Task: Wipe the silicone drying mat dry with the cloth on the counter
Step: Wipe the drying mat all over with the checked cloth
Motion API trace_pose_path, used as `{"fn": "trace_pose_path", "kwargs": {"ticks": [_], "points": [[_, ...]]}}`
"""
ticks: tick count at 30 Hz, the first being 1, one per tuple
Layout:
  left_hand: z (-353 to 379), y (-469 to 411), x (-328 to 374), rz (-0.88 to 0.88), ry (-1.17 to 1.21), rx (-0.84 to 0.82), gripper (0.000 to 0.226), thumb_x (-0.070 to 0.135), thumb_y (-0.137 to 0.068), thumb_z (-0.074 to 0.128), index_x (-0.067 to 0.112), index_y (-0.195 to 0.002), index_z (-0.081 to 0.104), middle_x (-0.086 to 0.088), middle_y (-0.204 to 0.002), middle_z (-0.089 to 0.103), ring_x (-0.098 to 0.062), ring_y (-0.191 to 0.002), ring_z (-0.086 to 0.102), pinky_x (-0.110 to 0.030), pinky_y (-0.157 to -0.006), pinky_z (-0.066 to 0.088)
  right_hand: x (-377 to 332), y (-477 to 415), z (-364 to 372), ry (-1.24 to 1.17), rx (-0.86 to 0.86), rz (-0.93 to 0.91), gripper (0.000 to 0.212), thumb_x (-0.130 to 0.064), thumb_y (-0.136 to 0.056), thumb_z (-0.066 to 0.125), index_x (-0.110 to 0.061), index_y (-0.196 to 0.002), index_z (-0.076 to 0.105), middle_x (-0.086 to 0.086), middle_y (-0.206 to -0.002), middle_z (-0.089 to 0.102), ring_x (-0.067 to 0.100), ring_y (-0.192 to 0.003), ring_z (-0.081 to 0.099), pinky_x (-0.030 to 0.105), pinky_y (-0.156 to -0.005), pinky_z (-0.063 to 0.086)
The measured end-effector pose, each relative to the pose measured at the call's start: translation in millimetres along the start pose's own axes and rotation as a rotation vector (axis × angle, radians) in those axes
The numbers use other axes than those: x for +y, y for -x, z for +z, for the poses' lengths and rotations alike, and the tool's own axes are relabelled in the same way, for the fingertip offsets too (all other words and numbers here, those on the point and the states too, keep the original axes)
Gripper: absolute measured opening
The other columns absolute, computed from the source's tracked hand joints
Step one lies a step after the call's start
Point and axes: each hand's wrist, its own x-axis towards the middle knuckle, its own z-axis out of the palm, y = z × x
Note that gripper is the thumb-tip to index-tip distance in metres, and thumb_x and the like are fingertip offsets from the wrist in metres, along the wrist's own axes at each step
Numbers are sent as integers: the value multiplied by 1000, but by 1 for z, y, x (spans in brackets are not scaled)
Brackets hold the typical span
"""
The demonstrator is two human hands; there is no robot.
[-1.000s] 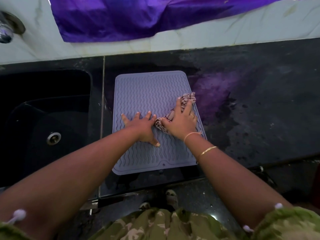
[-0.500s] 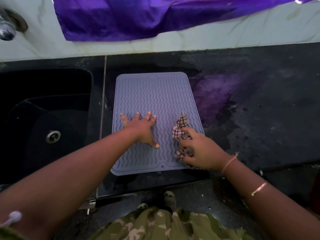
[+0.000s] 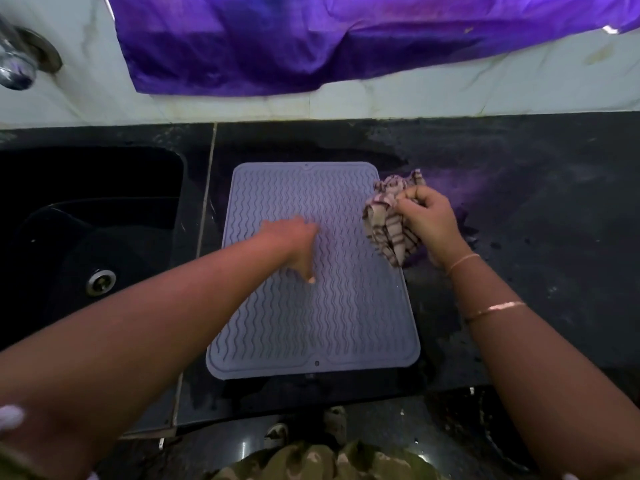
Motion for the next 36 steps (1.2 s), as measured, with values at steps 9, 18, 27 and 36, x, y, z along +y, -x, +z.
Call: {"fn": "trace_pose_path", "kwargs": {"ticks": [9,18,27,36], "points": [[4,-36,-3,-7,-219,63,141,75,-55,67,12,-148,-18,-9,-156,-22,-38,-144,-10,-63,-111,-4,-16,-91,51,207,-142,80,41,-43,-73,71,-23,-108,65,14,-123,59,31,-115,54,48,-102,42],[11,-61,-11,-47,-310,7,152,91,-43,54,13,-144,-28,-11,-156,-20,-52,-139,-4,-67,-106,-8,9,-126,120,858,-18,177,84,-49,-72,70,-16,-139,32,19,-139,32,40,-124,36,48,-100,34],[19,-66,-21,-27,-204,23,155,91,-37,57,20,-142,-32,-5,-155,-27,-49,-139,-14,-63,-105,-15,22,-152,83,961,-225,-68,39,-33,-85,56,-28,-124,55,14,-127,38,41,-112,47,47,-88,45],[20,-68,-21,-19,-217,30,155,92,-36,54,19,-142,-32,-7,-154,-28,-51,-138,-12,-62,-106,-14,16,-139,93,1009,-139,3,48,-35,-85,61,-15,-126,49,15,-132,38,38,-113,48,45,-85,47]]}}
